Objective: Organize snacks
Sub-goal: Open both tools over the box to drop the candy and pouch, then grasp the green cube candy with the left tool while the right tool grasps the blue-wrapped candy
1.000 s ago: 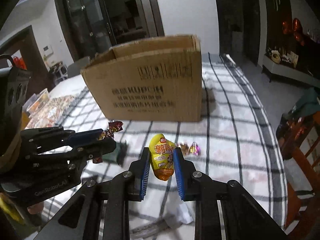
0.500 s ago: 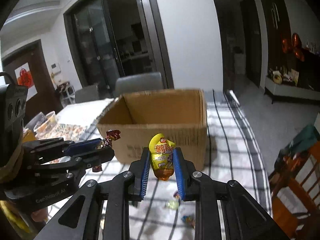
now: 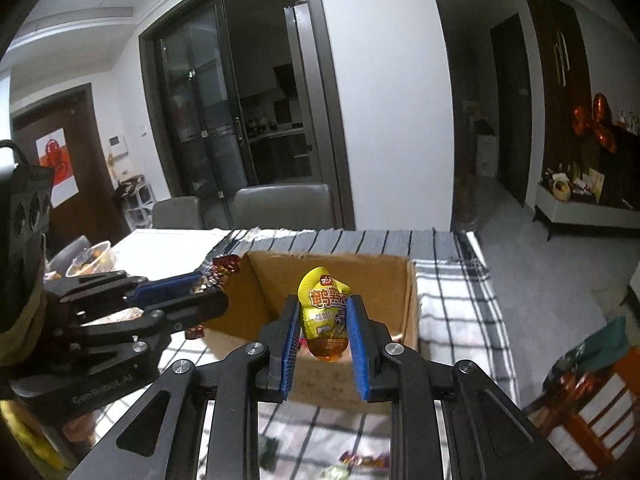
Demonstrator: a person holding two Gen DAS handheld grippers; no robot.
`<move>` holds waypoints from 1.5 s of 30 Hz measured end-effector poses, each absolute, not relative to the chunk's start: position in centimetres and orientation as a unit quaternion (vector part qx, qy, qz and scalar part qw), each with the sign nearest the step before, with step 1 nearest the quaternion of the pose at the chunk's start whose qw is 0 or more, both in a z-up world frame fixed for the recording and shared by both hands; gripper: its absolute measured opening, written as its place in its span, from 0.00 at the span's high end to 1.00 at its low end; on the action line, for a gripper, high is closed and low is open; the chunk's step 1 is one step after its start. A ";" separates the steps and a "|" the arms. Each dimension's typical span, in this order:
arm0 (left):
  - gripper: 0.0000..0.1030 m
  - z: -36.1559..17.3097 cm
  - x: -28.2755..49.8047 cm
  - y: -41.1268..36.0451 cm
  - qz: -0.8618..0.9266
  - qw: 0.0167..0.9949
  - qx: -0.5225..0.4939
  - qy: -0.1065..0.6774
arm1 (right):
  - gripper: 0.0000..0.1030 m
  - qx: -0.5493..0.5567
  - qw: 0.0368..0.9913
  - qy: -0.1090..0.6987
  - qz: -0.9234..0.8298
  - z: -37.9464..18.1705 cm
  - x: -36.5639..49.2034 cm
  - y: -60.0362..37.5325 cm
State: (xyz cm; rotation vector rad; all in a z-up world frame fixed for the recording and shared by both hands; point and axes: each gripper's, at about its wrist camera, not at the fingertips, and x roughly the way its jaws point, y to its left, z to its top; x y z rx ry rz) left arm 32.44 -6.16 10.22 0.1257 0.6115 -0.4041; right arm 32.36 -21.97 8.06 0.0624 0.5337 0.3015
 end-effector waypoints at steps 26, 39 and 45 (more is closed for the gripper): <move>0.42 10.1 31.4 -6.3 -0.153 0.945 0.084 0.276 | 0.62 0.017 0.954 0.274 0.118 8.2 32.4 -23.3; 0.43 9.2 25.8 -9.0 -0.201 0.938 0.108 0.260 | 0.62 0.037 0.955 0.273 0.112 6.9 26.6 -25.6; 0.43 7.1 25.1 -10.0 -0.221 0.927 0.126 0.275 | 0.62 0.040 0.949 0.295 0.106 4.7 25.1 -26.0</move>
